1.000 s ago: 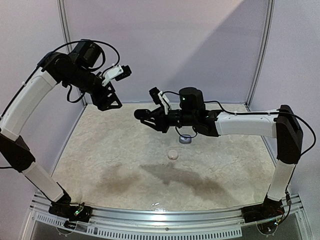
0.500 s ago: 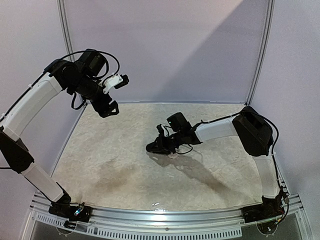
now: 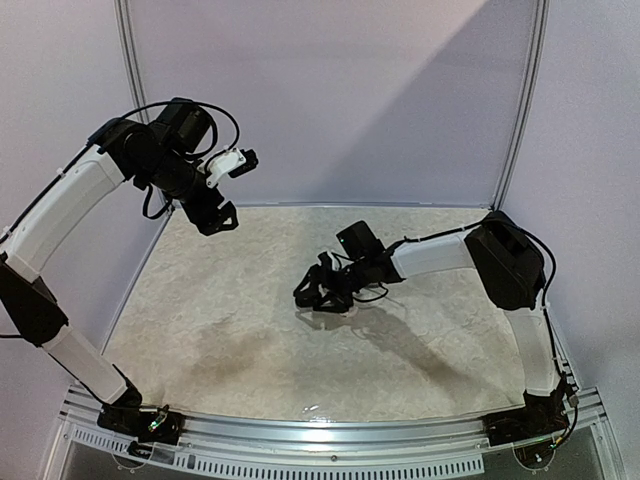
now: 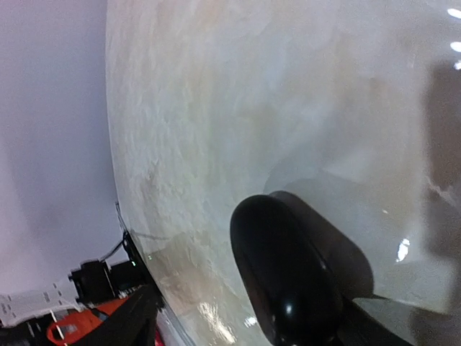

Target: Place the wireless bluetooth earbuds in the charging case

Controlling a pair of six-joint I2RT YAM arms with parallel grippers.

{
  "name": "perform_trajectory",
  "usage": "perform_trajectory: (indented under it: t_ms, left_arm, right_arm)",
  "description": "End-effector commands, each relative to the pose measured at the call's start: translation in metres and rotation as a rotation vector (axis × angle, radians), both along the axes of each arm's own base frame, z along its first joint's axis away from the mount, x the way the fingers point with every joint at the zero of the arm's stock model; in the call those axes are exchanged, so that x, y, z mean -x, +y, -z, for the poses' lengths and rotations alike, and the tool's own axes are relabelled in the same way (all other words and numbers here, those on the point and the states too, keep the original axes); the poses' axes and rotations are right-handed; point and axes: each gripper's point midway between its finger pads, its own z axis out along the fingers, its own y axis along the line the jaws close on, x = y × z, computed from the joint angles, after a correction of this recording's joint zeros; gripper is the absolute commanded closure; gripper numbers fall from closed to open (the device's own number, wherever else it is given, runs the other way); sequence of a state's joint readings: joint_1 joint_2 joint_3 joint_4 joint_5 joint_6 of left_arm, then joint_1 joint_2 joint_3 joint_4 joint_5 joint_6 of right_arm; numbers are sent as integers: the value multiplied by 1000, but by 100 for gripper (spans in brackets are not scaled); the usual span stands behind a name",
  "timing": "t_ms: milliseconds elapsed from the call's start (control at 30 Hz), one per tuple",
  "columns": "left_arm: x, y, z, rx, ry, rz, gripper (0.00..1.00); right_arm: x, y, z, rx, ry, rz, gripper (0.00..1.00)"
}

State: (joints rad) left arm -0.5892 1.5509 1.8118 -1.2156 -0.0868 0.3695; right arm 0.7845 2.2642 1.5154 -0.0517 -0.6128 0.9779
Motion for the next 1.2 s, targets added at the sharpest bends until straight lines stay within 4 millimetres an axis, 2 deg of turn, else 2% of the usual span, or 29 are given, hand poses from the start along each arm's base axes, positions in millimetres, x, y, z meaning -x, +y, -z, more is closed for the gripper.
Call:
perform_trajectory:
  t_ms: [0, 133, 200, 267, 333, 367, 400, 467, 500, 533, 567, 600, 633, 667, 700, 767, 833, 933, 1033, 1167]
  left_arm:
    - [-2, 2, -8, 9, -24, 1, 12]
    - [-3, 5, -9, 0, -32, -10, 12]
    - [-4, 6, -9, 0, -37, -22, 12]
    - [-7, 8, -11, 3, -45, -44, 12]
    - [-9, 15, -12, 8, -48, -84, 12]
    - [-10, 23, -13, 14, -52, -120, 12]
    - [-10, 34, -17, 26, -63, -155, 12]
    - [-12, 60, -20, 59, -84, -251, 7]
    - [-12, 77, -19, 83, -87, -314, 5]
    - [-13, 95, -16, 112, -81, -380, 3]
    - [-13, 117, -11, 154, -68, -470, 2]
    - [-13, 141, -1, 196, -41, -570, 1]
    - [-10, 164, 18, 228, 5, -673, 1]
    - [-5, 185, 33, 260, 41, -769, 1]
    - [1, 201, 49, 266, 71, -838, 1]
    - [10, 217, 74, 270, 78, -900, 1]
    - [15, 224, 90, 276, 23, -916, 1]
    - [22, 235, 107, 282, -89, -959, 1]
    - [29, 239, 120, 293, -152, -974, 1]
    - [33, 247, 145, 303, -149, -1071, 1]
  right_arm:
    - [5, -23, 2, 144, 29, 11, 2]
    - [0, -52, -25, 329, -65, 8, 1]
    - [-6, -59, -49, 367, -137, -1, 1]
    - [-14, -57, -82, 347, -214, -7, 1]
    - [-26, -63, -106, 326, -263, 8, 1]
    - [-38, -76, -117, 323, -277, 48, 1]
    - [-48, -94, -117, 346, -277, 99, 1]
    - [-71, -146, -111, 425, -276, 257, 1]
    - [-80, -179, -119, 438, -297, 358, 1]
    - [-86, -211, -125, 447, -316, 451, 1]
    - [-88, -243, -119, 468, -318, 536, 1]
    - [-89, -277, -133, 460, -353, 642, 1]
    - [-85, -309, -126, 503, -361, 722, 1]
    - [-79, -340, -127, 536, -386, 806, 1]
    - [-73, -364, -123, 573, -408, 870, 1]
    - [-59, -402, -134, 652, -524, 983, 1]
    - [-43, -431, -137, 746, -583, 1079, 1]
    - [-27, -455, -141, 854, -595, 1135, 1]
    - [-18, -470, -143, 945, -564, 1179, 1]
    - [-17, -473, -136, 966, -548, 1197, 1]
